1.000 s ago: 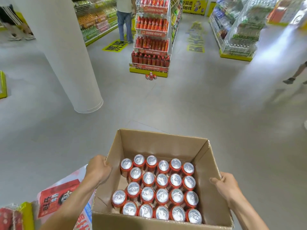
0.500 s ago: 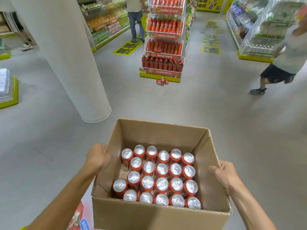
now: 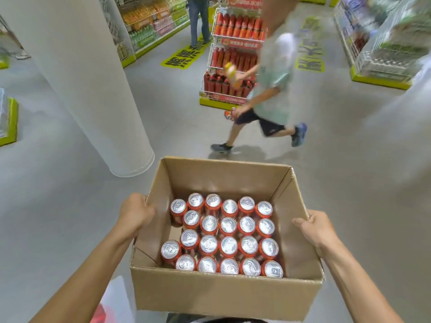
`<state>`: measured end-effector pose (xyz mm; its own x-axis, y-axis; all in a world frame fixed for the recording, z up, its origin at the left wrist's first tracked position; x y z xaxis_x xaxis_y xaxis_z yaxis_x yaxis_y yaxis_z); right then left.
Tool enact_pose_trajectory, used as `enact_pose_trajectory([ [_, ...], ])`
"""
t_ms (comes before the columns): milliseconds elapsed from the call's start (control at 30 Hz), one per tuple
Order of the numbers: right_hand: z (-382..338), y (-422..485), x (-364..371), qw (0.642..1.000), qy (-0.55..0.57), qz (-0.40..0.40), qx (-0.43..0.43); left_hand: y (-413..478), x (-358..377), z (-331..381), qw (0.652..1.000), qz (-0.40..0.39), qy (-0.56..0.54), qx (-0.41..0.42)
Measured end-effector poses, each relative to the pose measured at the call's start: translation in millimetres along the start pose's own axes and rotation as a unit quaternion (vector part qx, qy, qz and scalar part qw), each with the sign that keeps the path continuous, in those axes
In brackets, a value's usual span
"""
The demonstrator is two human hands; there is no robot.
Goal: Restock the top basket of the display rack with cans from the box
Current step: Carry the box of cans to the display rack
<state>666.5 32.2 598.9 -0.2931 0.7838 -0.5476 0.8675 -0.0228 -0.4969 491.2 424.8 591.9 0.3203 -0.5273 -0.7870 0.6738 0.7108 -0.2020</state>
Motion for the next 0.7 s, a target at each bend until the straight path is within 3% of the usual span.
enact_pose_trajectory([
  [233,-51,80,37,0.999,-0.023,0.025,0.014,116,8,15,1.000,-0.027,0.003,0.008],
  [700,-148,217,84,0.998,0.044,0.036,0.038,317,-14,92,0.996,-0.040,0.059,0.050],
])
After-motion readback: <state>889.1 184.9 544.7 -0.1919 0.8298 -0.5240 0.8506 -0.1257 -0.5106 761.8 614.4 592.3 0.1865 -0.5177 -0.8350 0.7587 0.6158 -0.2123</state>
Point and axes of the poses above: each hand's wrist, its own y-axis towards the middle knuckle, its own x-axis out of the palm, z = x × y, the point moved 1 cm from there along y, towards the middle knuckle, and after that the axes turned 6 degrees about x, right-handed, at the moved point
